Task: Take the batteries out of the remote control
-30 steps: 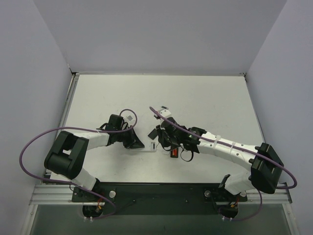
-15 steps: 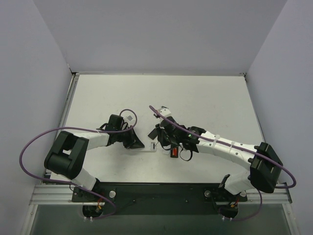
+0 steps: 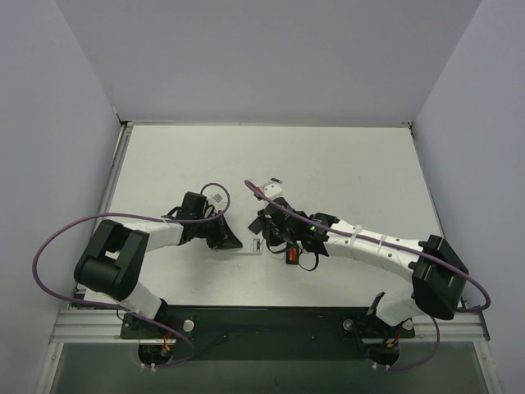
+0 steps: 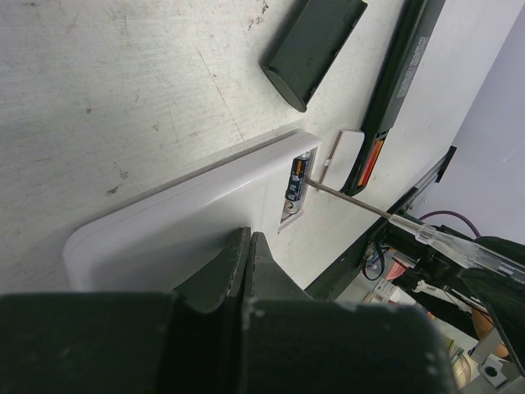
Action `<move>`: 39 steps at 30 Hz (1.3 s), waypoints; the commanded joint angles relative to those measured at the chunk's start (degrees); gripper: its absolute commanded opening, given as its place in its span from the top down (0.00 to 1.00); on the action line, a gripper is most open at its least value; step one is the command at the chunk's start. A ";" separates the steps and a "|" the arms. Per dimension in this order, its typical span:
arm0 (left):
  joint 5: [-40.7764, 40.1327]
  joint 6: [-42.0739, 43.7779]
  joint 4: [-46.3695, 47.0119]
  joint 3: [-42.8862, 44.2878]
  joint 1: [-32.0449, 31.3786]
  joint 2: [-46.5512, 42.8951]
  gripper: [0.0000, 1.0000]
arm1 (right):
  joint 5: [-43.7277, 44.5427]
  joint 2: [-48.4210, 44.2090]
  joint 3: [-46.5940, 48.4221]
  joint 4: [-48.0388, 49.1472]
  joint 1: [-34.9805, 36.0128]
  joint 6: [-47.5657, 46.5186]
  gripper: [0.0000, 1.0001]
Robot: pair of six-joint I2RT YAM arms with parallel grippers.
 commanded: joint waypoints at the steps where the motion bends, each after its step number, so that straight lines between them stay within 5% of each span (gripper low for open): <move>1: -4.64 1.69 -2.49 -2.04 -0.19 1.35 1.00 | 3.83 0.82 1.75 0.21 1.47 -1.72 1.00; 14: -4.81 1.69 -2.93 -2.04 -0.19 1.35 1.00 | 8.67 5.31 1.84 -0.15 4.99 -2.17 1.00; 18: -4.46 1.25 -1.44 -2.92 -0.19 1.61 1.00 | 4.47 4.08 -0.44 1.44 2.98 0.64 1.00; 26: -4.55 1.95 -2.67 -2.31 -0.19 2.93 1.00 | -8.81 -2.33 -16.61 19.36 -6.61 8.47 1.00; 39: -5.17 1.77 -2.93 -2.13 -0.19 3.37 1.00 | -20.93 0.55 -25.58 35.62 -16.01 16.29 1.00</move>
